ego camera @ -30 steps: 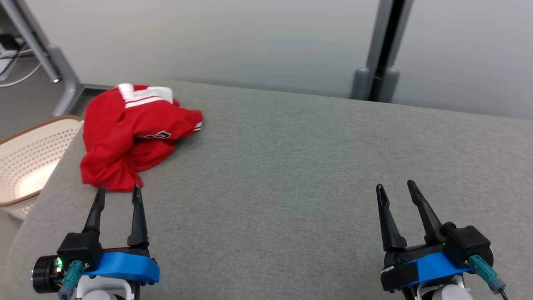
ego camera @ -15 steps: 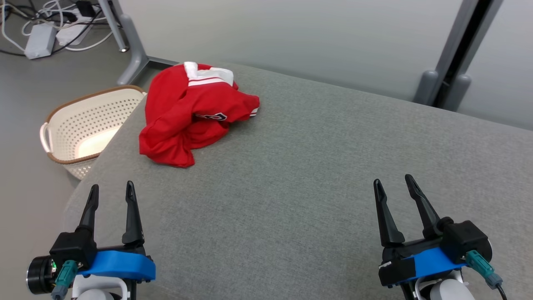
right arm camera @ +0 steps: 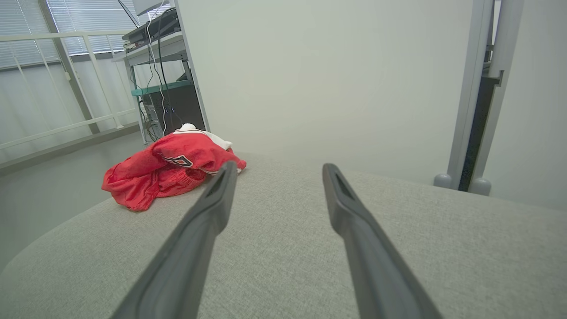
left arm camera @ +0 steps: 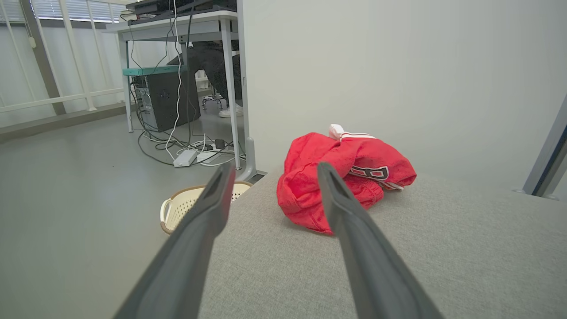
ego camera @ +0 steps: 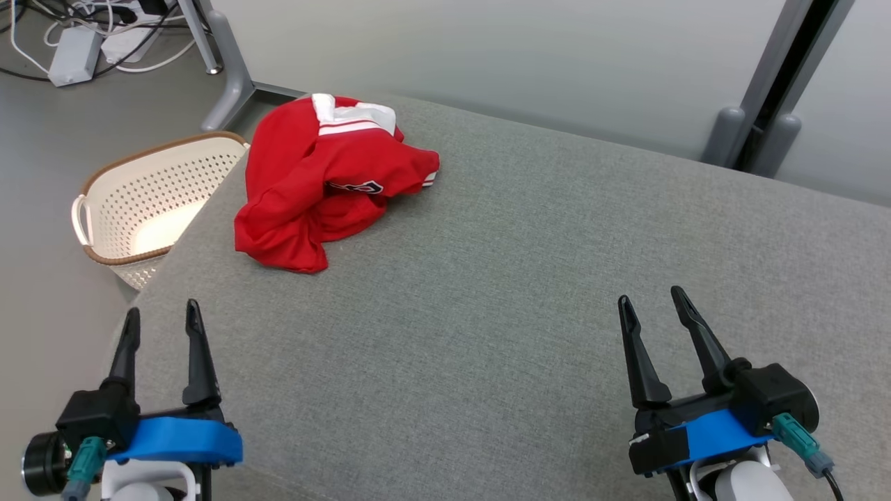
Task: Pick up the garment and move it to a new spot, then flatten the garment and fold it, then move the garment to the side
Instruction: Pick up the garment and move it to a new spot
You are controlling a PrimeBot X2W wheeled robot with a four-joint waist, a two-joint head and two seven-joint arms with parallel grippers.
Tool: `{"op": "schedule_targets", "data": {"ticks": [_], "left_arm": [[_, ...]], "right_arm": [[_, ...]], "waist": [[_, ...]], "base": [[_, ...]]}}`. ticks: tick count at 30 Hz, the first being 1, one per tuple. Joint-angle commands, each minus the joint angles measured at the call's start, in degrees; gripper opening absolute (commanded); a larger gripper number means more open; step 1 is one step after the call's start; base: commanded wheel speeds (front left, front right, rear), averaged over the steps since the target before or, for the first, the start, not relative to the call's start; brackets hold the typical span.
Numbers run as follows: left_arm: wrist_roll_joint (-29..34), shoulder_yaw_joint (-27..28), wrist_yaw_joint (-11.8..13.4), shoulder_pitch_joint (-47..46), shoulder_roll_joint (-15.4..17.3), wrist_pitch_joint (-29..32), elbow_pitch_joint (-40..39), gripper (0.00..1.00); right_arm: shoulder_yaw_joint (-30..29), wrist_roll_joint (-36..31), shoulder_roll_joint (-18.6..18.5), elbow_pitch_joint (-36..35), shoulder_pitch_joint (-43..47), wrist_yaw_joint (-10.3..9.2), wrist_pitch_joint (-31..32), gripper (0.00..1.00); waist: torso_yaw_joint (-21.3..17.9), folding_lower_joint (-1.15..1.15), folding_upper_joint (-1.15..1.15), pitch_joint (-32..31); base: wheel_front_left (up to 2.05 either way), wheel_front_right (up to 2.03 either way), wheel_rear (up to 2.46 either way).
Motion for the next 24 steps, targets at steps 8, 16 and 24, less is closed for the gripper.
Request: {"op": "schedule_targets", "data": {"ticks": [8, 16, 24], "left_arm": [[1.0, 2.68, -1.45, -6.67, 1.16, -0.19, -1.01, 1.0], [2.64, 3.42, -3.71, -18.3, 4.58, -0.19, 2.89, 1.0], [3.3, 3.44, -4.61, -29.71, 8.29, -0.19, 11.78, 1.0]], "right_arm": [[0.18, -0.66, -1.78, -0.55, -2.54, -0.02, -0.02, 1.0], [0.54, -2.06, -4.13, -2.23, -6.04, -0.02, -0.02, 1.0], [1.42, -3.22, -5.01, -4.63, -9.51, -0.02, -0.02, 1.0]], "waist": [[-3.74, 0.0, 0.0, 4.17], [-8.99, 0.0, 0.0, 11.03], [-13.44, 0.0, 0.0, 16.44]], "base": [[0.0, 0.0, 0.0], [0.0, 0.0, 0.0], [0.0, 0.0, 0.0]]}}
